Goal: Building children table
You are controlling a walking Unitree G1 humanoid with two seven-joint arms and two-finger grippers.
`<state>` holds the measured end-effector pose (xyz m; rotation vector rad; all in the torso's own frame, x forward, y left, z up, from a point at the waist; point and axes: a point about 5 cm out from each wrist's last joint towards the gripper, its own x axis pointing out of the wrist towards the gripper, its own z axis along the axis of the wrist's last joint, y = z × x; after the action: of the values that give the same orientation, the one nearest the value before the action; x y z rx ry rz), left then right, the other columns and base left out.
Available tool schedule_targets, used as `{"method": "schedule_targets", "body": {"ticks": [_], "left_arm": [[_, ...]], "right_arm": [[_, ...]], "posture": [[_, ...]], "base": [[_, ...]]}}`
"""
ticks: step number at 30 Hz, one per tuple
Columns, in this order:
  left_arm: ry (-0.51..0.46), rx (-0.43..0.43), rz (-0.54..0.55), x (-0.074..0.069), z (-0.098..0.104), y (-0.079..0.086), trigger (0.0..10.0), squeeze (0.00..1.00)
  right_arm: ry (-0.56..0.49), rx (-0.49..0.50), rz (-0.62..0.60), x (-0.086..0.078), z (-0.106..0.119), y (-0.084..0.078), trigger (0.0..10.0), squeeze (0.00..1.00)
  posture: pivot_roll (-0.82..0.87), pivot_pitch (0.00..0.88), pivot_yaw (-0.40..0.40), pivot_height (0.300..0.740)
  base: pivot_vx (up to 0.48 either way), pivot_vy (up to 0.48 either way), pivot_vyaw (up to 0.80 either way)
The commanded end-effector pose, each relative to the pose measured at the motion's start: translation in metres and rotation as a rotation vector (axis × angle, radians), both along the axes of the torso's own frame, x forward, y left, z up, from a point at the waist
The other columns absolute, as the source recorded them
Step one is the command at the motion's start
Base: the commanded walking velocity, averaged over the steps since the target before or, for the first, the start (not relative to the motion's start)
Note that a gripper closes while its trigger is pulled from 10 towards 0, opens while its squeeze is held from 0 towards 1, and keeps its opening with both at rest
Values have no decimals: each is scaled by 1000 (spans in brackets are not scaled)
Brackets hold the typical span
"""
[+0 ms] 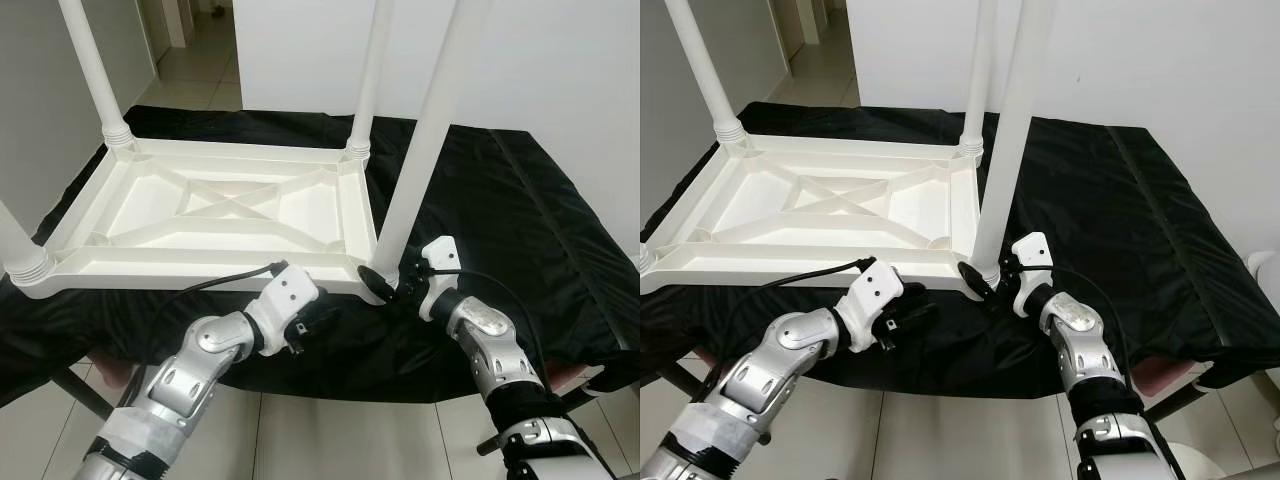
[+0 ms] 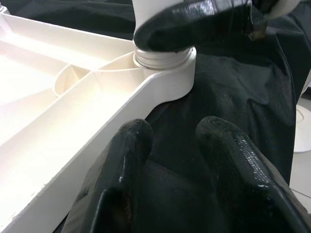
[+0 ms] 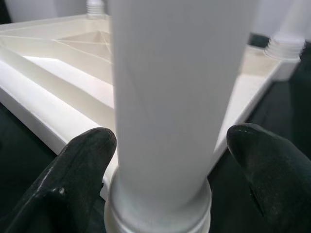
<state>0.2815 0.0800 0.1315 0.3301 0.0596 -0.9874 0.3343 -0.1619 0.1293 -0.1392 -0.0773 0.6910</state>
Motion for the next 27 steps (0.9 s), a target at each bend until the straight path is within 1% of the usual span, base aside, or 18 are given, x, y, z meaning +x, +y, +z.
{"method": "schedule_targets", "body": {"ticks": [1,4,5,7,13,14,16,18,20,23,25,27], "left_arm": [[37,26,-143,-4,0,-2,10000,0],[31,39,-137,-1,1,4,10000,0],[31,39,-137,-1,1,4,10000,0],[28,46,-129,0,1,7,10000,0],[29,51,-136,-1,1,7,10000,0],[26,51,-140,-1,2,6,10000,0],[28,47,-143,-1,2,5,10000,0],[22,51,-152,-2,1,2,10000,0],[21,53,-154,-2,0,2,10000,0],[22,39,-168,-4,-1,-5,10000,0],[23,35,-168,-5,-1,-6,10000,0],[19,57,-186,-8,-5,-10,10000,0]], "right_arm": [[7,-24,35,-1,-3,1,10000,0],[29,-39,100,-7,-8,4,10000,0],[29,-39,100,-7,-8,4,10000,0],[50,-42,157,-13,-10,5,10000,0],[58,-49,204,-19,-13,4,10000,0],[59,-50,209,-21,-13,1,10000,0],[49,-51,184,-20,-12,-2,10000,0],[31,-42,128,-16,-9,-7,10000,0],[30,-43,120,-15,-9,-8,10000,0],[38,-36,94,-12,-10,-8,10000,0],[38,-31,89,-11,-10,-8,10000,0],[40,-27,80,-8,-10,-6,10000,0]], "posture": [[10,0,-13,740],[10,0,-18,740],[10,0,-18,740],[8,0,-19,740],[4,0,-20,740],[2,0,-21,740],[-2,0,-18,740],[-8,0,-16,740],[-8,0,-16,740],[-8,0,-14,740],[-8,0,-14,740],[-9,0,-12,740]], "base": [[0,0,0],[0,0,0],[0,0,0],[0,0,0],[0,0,0],[0,0,0],[0,0,0],[0,0,0],[0,0,0],[0,0,0],[0,0,0],[0,0,0]]}}
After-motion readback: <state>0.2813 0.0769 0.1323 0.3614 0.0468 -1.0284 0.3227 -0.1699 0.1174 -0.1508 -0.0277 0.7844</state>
